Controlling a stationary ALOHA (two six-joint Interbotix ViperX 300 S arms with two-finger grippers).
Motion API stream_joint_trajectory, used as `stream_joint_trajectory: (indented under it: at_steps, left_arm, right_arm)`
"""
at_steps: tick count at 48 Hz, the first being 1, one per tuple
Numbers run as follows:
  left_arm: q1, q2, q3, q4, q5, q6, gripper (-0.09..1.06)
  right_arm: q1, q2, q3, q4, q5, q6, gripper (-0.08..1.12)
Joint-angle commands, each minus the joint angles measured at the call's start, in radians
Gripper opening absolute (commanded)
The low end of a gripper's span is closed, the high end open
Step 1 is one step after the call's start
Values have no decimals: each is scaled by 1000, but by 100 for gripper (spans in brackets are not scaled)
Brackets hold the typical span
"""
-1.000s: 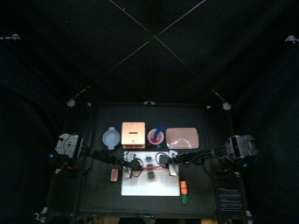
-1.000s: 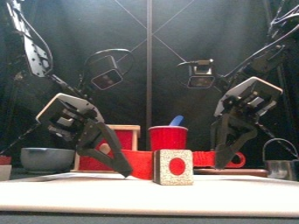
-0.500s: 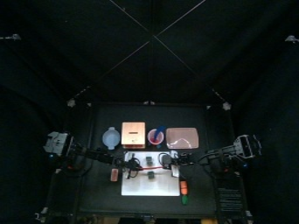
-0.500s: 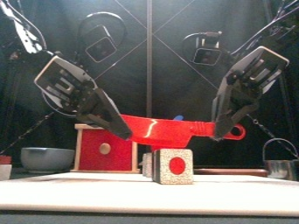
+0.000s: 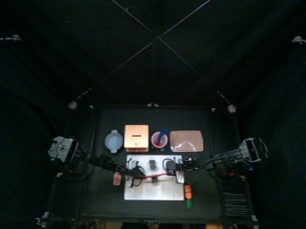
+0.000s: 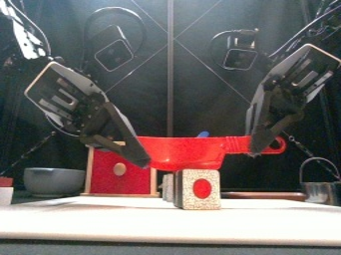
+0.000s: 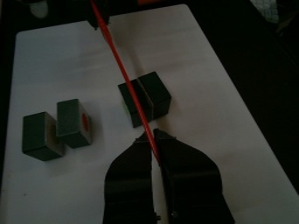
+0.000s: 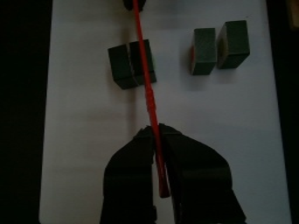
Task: Cut the sushi into 4 pieces with the knife
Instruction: Cut the sushi into 4 pieces
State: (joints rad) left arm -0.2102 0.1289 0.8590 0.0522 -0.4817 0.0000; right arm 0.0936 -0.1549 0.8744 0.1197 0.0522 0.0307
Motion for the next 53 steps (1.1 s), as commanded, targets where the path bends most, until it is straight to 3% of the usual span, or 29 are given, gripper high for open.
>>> stream_joint_trajectory:
  at_steps: [1,19,40,53]
  left_arm:
    - [-37,3,-51,0,-15,3,29]
    - [-40,38,-57,-2,-14,2,29]
    - [-49,160,-63,-67,-14,3,29]
    - [-63,173,-64,-77,-14,3,29]
  right_arm:
    - [-11,-14,-14,8,-11,3,9]
    - [-5,38,-18,20,-11,3,9]
    - [21,156,-40,40,-18,3,9]
    - [43,178,-48,61,-18,3,9]
